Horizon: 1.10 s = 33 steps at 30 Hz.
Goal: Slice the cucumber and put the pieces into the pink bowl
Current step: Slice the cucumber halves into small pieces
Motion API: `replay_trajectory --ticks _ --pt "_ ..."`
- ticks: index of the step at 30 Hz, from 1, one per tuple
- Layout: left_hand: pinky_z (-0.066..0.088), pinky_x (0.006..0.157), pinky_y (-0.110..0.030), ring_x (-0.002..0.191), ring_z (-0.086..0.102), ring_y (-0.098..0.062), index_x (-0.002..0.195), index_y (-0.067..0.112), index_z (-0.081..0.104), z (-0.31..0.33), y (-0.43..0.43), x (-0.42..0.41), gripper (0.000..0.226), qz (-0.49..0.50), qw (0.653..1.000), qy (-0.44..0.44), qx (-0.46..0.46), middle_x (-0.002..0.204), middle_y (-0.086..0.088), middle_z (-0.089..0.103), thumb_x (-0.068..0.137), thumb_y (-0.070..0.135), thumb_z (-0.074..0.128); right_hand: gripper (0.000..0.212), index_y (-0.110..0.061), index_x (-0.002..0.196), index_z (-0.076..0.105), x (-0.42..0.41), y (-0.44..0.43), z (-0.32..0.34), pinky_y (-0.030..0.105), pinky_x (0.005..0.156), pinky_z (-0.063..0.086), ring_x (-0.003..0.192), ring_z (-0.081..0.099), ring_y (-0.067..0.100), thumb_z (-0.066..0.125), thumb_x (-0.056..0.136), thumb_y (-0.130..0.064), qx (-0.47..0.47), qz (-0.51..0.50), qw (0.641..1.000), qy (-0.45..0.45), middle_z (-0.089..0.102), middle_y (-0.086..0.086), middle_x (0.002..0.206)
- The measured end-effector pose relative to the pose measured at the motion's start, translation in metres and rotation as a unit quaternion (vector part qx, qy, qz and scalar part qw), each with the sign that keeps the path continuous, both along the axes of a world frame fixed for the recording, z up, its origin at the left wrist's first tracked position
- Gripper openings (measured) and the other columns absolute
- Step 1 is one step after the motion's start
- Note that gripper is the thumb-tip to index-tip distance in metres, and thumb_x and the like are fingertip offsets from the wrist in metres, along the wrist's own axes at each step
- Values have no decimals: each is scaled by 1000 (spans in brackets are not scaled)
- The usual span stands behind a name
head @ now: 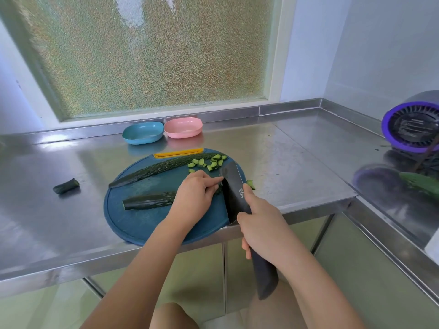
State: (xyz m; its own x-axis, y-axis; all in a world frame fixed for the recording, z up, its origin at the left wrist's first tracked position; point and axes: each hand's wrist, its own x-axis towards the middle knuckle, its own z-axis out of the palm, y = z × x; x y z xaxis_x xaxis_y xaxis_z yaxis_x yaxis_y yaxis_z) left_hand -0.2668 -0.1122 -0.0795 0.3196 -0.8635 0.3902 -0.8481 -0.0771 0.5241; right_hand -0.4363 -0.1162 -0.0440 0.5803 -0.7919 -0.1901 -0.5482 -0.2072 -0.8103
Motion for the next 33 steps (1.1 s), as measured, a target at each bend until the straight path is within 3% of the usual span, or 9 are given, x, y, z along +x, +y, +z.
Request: replay_trajectory --ticks 5,8,13,18,23,29,33 --pt "28 70 -15 92 47 -16 120 18 64 0 0 0 29 0 1000 -7 4 88 -2 53 93 11 53 75 -38 152 3 4 -1 6 20 44 49 37 52 11 34 93 -5 20 4 1000 9 60 15 89" --pt "28 69 -16 92 46 -17 120 18 64 0 -1 1 29 4 1000 -11 7 87 -2 52 93 12 53 75 -36 153 0 10 2 6 25 51 53 43 55 15 34 93 -5 17 6 999 30 62 18 98" --pt "28 69 -15 89 45 -15 118 17 65 1 -1 0 29 12 1000 -1 -1 84 -1 49 93 10 53 76 -35 151 -8 18 11 -2 42 63 59 70 61 28 35 95 -7 -18 2 999 52 57 13 102" --pt "28 69 -14 84 46 -13 116 15 66 2 2 1 29 24 1000 7 -15 82 1 48 93 7 52 72 -41 150 -5 7 14 -4 32 56 58 67 58 22 35 98 -11 1 -8 1000 29 57 9 104" --pt "27 67 -14 81 44 -11 116 18 67 4 2 0 29 20 1000 0 -12 82 4 46 93 8 51 67 -40 151 0 2 13 -8 20 44 49 44 53 13 33 99 -13 14 -12 1000 -17 61 10 85" --pt "27 66 -14 82 44 -12 117 19 66 4 1 0 30 19 1000 -2 -10 81 4 45 94 9 51 69 -42 151 9 2 11 -9 31 51 56 43 52 14 36 97 -10 42 -26 996 -76 56 3 71" --pt "26 65 -14 80 43 -11 117 20 66 4 1 0 30 16 1000 -3 -12 77 11 41 93 8 51 69 -43 150 12 -2 8 -6 31 48 55 43 52 14 37 95 -7 45 -34 994 -97 55 2 64"
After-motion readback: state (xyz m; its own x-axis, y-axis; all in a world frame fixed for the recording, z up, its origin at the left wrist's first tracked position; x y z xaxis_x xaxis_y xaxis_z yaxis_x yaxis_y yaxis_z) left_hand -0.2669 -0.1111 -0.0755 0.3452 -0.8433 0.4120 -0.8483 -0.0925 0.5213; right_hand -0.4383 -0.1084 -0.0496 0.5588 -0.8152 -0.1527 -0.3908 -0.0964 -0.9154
